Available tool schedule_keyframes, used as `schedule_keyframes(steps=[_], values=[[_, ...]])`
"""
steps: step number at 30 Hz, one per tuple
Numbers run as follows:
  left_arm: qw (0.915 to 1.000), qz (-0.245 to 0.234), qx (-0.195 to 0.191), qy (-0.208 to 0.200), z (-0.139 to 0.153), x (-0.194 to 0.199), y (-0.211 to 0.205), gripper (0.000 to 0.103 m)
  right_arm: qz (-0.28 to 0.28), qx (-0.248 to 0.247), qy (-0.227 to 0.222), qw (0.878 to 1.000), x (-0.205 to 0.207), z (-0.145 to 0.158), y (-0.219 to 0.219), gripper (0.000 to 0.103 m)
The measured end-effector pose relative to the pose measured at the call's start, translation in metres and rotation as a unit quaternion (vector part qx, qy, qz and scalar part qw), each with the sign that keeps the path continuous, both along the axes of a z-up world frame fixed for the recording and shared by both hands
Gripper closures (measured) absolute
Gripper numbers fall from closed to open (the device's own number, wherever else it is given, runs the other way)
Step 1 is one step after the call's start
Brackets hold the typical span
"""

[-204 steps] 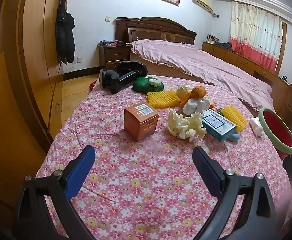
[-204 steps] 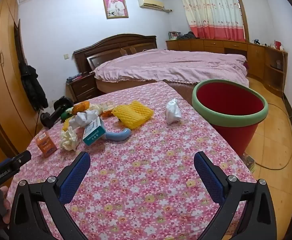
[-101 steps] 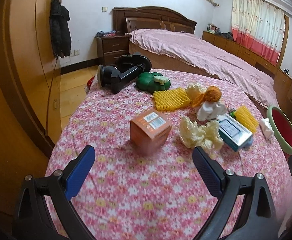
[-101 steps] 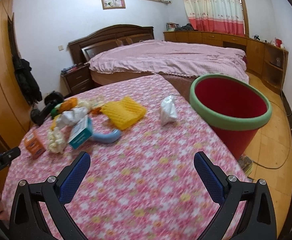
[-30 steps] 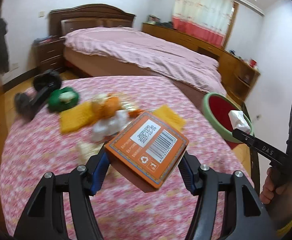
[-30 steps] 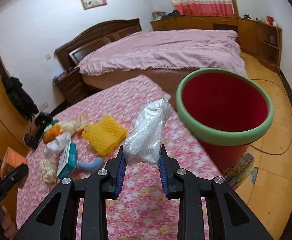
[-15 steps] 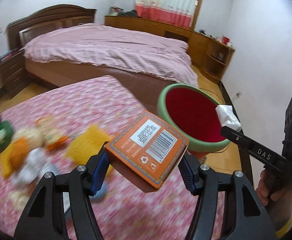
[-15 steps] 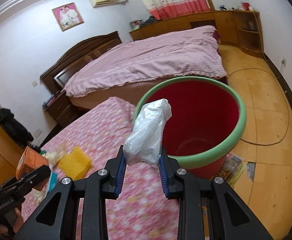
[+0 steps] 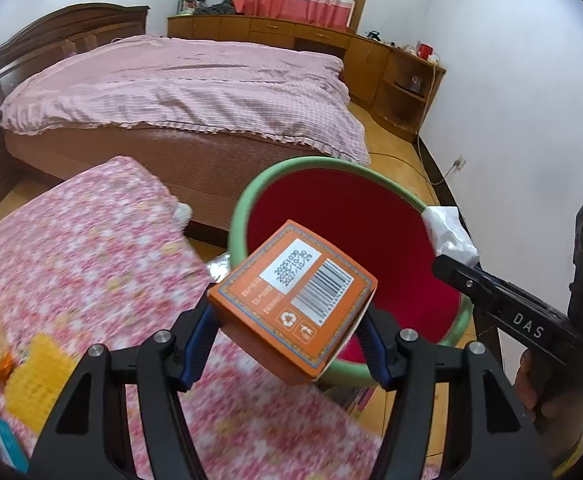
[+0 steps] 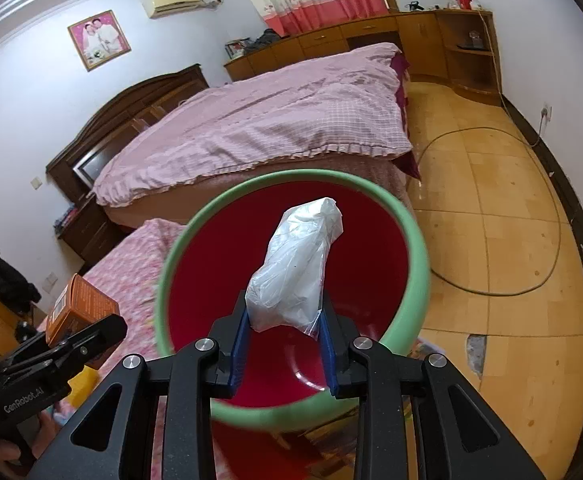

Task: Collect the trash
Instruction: 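Carry both items over the red bucket and open both tools to drop them, then move both tools back over the bed toward the remaining items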

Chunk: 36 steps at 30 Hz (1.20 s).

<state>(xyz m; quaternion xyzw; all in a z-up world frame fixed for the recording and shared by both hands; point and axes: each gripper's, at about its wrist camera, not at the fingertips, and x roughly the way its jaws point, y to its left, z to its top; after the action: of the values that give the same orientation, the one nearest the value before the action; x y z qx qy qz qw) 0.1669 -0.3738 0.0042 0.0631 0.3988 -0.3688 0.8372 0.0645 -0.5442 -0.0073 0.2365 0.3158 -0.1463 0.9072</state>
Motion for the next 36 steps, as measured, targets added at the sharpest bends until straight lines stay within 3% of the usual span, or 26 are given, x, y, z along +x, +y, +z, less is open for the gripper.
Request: schedule_keyframes(steps=[5,8,14,16,19,26,29,36], values=[[0.9998,-0.019,-0.001,0.000,-0.005,0.001,-0.016,0.039,0.000,-0.005,-0.001,1.000,0.008,-0.004,-0.010,0.070],[0.9998,-0.013,0.009,-0.009,-0.010,0.005,-0.024,0.033,0.003,-0.011,0.000,1.000,0.011,-0.006,-0.011,0.069],[0.9998,-0.004,0.016,-0.014,-0.015,0.007,-0.029,0.033,0.004,-0.021,0.008,1.000,0.012,-0.008,-0.011,0.068],[0.9998,-0.001,0.013,-0.014,-0.013,0.008,-0.026,0.033,0.006,-0.022,0.005,1.000,0.012,-0.007,-0.011,0.066],[0.9999,0.002,0.005,-0.016,-0.009,0.005,-0.022,0.033,0.006,-0.018,0.001,1.000,0.009,-0.006,-0.010,0.055],[0.9994,0.001,-0.013,-0.030,0.007,-0.007,-0.015,0.033,0.000,-0.016,-0.009,1.000,-0.002,0.004,-0.009,0.052],[0.9995,0.003,-0.017,-0.025,0.010,-0.013,-0.009,0.033,-0.018,-0.011,-0.014,1.000,-0.011,0.009,-0.011,0.044],[0.9992,0.024,-0.018,-0.028,0.024,-0.033,0.023,0.033,-0.026,-0.009,-0.023,0.999,-0.031,0.024,-0.001,0.043]])
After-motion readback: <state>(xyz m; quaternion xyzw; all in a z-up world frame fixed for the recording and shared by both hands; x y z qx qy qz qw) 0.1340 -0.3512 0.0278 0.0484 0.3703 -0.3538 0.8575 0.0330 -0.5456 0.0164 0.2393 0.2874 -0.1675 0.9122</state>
